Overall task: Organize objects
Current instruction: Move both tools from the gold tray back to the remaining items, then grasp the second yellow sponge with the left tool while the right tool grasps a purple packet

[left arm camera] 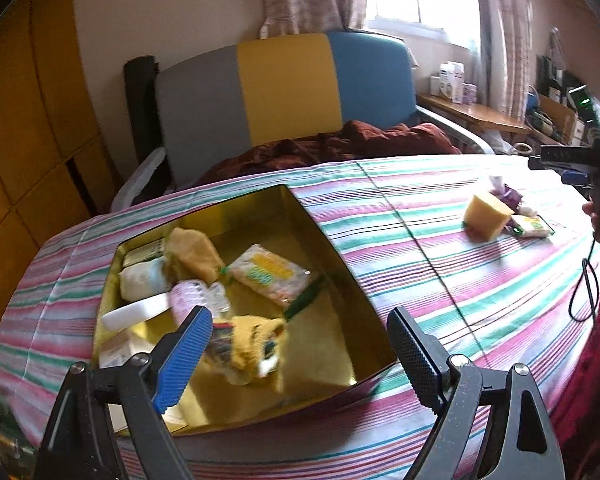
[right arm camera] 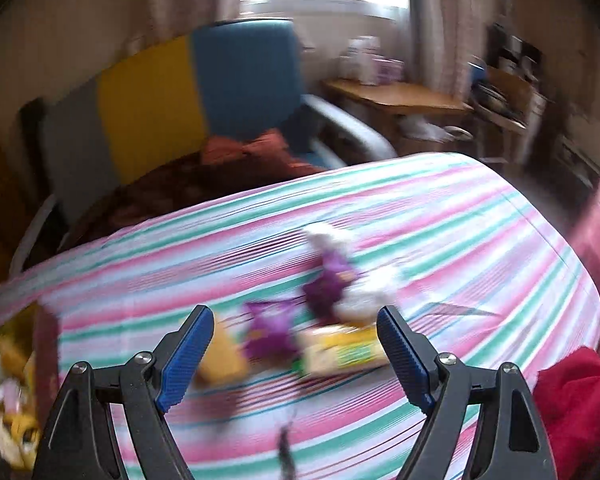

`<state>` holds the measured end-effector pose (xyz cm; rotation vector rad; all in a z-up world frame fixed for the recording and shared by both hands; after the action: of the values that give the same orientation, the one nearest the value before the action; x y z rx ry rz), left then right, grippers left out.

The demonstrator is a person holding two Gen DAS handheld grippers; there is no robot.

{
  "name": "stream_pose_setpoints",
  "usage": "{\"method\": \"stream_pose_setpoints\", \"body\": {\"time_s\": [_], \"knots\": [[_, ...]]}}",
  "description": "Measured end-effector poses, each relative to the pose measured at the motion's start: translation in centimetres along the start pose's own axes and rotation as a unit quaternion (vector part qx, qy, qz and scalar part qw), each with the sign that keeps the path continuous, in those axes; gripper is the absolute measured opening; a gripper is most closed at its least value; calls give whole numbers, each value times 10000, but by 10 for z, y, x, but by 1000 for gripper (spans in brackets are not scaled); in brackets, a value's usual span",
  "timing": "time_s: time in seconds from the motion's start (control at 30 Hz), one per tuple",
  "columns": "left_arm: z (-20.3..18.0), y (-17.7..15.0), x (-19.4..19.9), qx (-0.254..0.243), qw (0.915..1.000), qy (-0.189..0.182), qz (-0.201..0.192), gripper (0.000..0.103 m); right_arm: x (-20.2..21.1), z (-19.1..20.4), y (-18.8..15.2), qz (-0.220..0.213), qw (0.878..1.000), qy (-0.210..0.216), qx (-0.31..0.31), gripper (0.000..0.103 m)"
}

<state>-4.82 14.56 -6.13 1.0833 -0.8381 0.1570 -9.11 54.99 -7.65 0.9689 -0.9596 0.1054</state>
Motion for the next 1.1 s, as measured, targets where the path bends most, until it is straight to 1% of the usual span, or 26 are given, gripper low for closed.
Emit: {"method": "stream_pose_setpoints", "body": {"time_s": [0.07,0.13,0.23,0.27,0.33,0.4,0.7,0.8,0.9,1.03,1.1], "knots": [[-9,5,-5,-72,9999,-99,29,89,-8,-25,7,-10,9992,-72,-387,85],[-19,10,-10,-175,9997,-173,61,89,-18,-50,7,85,9959,-106,-894,85],[-35,18,-19,-321,9989,-307,120,89,-32,-77,0,540,9842,58,-1685,85],[-42,22,-23,-331,9985,-403,166,89,-36,-85,-2,674,9791,117,-1915,85],[-51,29,-31,-339,9977,-556,194,89,-42,-90,-4,841,9747,121,-2067,85],[-65,37,-37,-418,9964,-708,192,89,-47,-94,-7,1007,9696,235,-2218,85],[-129,83,-78,-728,9882,-1313,305,89,-50,-90,-14,1207,9675,444,-2179,85],[-150,98,-92,-681,9848,-1564,335,89,-52,-86,-16,1270,9676,518,-2120,85],[-167,110,-106,-628,9822,-1730,374,89,-54,-81,-14,1281,9689,581,-2035,85],[-187,123,-128,-455,9766,-2026,568,89,-54,-75,-14,1319,9700,652,-1935,85],[-196,128,-140,-433,9749,-2091,636,90,-54,-74,-14,1338,9704,677,-1896,85]]}}
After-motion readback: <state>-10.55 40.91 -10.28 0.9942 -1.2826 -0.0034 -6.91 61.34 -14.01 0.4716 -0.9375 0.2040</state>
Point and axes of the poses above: each gripper's, at about its wrist camera, not at the fingertips, and x roughly against the way its jaws point, z to its left, y to its top, the point moved 3 cm from there along -x, roughly the way its jaws point, and after that the axes turned 8 degrees about -x, right-handed, at the moved point
